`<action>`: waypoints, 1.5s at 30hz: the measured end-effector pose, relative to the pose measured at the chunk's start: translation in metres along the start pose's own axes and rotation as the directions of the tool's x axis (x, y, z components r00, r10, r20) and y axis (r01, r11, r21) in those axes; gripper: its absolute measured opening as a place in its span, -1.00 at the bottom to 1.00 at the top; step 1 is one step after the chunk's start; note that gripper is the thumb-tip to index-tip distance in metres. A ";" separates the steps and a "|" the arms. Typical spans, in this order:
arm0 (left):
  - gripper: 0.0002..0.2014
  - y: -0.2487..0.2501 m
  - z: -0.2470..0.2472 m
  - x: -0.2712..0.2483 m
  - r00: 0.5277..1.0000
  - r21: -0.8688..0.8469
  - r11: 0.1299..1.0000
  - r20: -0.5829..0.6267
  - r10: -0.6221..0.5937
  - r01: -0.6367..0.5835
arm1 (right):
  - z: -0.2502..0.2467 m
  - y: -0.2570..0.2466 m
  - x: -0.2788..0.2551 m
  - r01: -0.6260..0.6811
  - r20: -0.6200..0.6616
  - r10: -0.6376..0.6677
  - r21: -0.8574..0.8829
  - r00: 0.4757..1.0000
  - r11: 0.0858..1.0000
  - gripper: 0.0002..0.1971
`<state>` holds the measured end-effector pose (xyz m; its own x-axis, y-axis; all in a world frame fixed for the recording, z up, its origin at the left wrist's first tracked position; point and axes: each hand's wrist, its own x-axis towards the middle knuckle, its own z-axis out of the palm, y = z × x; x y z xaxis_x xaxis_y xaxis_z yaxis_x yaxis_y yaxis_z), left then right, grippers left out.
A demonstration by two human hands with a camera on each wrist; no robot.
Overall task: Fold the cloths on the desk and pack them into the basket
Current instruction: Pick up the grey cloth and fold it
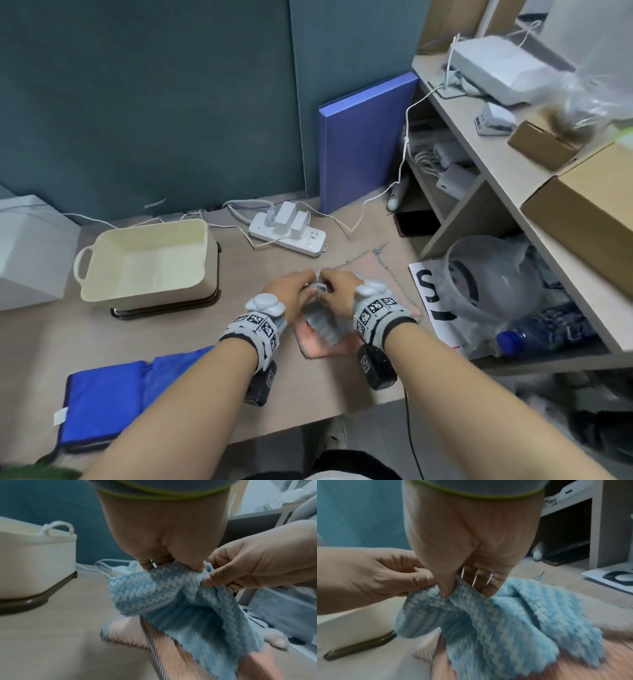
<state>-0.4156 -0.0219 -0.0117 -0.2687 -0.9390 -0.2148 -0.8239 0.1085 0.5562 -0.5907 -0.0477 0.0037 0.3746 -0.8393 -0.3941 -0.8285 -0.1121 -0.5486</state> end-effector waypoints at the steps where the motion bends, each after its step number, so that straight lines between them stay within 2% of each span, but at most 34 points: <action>1: -0.83 0.006 -0.012 -0.003 1.000 -0.016 1.000 -0.029 0.002 -0.002 | -0.011 -0.007 -0.002 0.016 -0.039 -0.014 0.037 0.999 0.999 -0.93; 6: -0.78 0.002 -0.047 -0.011 0.982 -0.036 0.994 -0.151 -0.110 0.106 | -0.058 -0.022 0.009 0.047 -0.165 -0.023 0.146 0.986 0.988 -0.80; 9: -0.66 0.010 -0.062 -0.017 0.958 -0.086 0.984 -0.227 -0.173 0.157 | -0.075 -0.029 0.010 0.026 -0.166 0.001 0.160 0.986 0.987 -0.76; 11: -0.69 0.016 -0.075 -0.008 0.952 -0.046 0.990 -0.272 -0.144 0.137 | -0.087 -0.035 0.018 0.017 -0.173 0.018 0.197 0.985 0.980 -0.74; 13: -0.67 0.033 -0.098 -0.031 0.940 0.015 0.999 -0.338 -0.042 0.050 | -0.106 -0.062 -0.006 0.085 -0.224 -0.035 0.220 0.974 0.972 -0.72; 16: -0.65 0.032 -0.099 -0.018 0.938 0.044 0.999 -0.345 0.020 -0.005 | -0.116 -0.070 0.002 0.109 -0.215 -0.057 0.237 0.975 0.965 -0.77; 18: -0.69 0.040 -0.094 -0.016 0.943 -0.006 1.000 -0.331 -0.027 0.027 | -0.114 -0.074 0.000 0.128 -0.212 -0.073 0.255 0.975 0.959 -0.80; 20: -0.87 0.051 -0.093 -0.016 0.951 -0.011 0.998 -0.303 -0.068 0.067 | -0.116 -0.081 -0.002 0.166 -0.223 -0.109 0.258 0.969 0.952 -0.75; 21: -0.85 0.053 -0.093 -0.016 0.954 -0.005 0.997 -0.290 -0.073 0.074 | -0.117 -0.085 -0.002 0.177 -0.221 -0.121 0.257 0.968 0.950 -0.71; 23: -0.65 0.054 -0.089 -0.015 0.963 0.005 0.998 -0.262 -0.057 0.061 | -0.118 -0.087 -0.001 0.188 -0.227 -0.136 0.227 0.964 0.956 -0.67; 24: -0.63 0.054 -0.088 -0.016 0.962 0.006 0.998 -0.265 -0.058 0.062 | -0.118 -0.087 -0.001 0.192 -0.234 -0.143 0.204 0.962 0.960 -0.66; 28: -0.69 0.058 -0.093 -0.023 0.960 0.008 0.997 -0.270 -0.073 0.078 | -0.120 -0.091 -0.003 0.203 -0.235 -0.169 0.132 0.957 0.970 -0.64; 32: -0.73 0.053 -0.105 -0.030 0.931 -0.085 0.984 -0.320 -0.175 0.155 | -0.125 -0.085 -0.004 0.190 -0.208 -0.182 0.022 0.961 0.981 -0.61; 37: -0.85 0.053 -0.129 -0.039 0.923 -0.024 0.990 -0.360 -0.136 0.137 | -0.129 -0.082 -0.011 0.219 -0.147 -0.229 -0.083 0.962 0.972 -0.56; 39: -0.88 0.055 -0.136 -0.040 0.902 0.003 0.994 -0.419 -0.099 0.111 | -0.131 -0.084 -0.010 0.220 -0.108 -0.234 -0.122 0.966 0.968 -0.51; 43: -0.94 0.056 -0.151 -0.045 0.856 -0.020 0.993 -0.506 -0.107 0.113 | -0.138 -0.098 -0.011 0.243 -0.054 -0.256 -0.168 0.965 0.955 -0.50; 45: -0.92 0.056 -0.158 -0.048 0.844 -0.041 0.992 -0.522 -0.120 0.116 | -0.142 -0.105 -0.014 0.238 -0.018 -0.246 -0.186 0.969 0.953 -0.57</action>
<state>-0.3701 -0.0226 0.1568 0.1324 -0.9763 0.1711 -0.8285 -0.0142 0.5598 -0.5679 -0.1001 0.1712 0.5592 -0.7955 -0.2334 -0.7778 -0.4060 -0.4797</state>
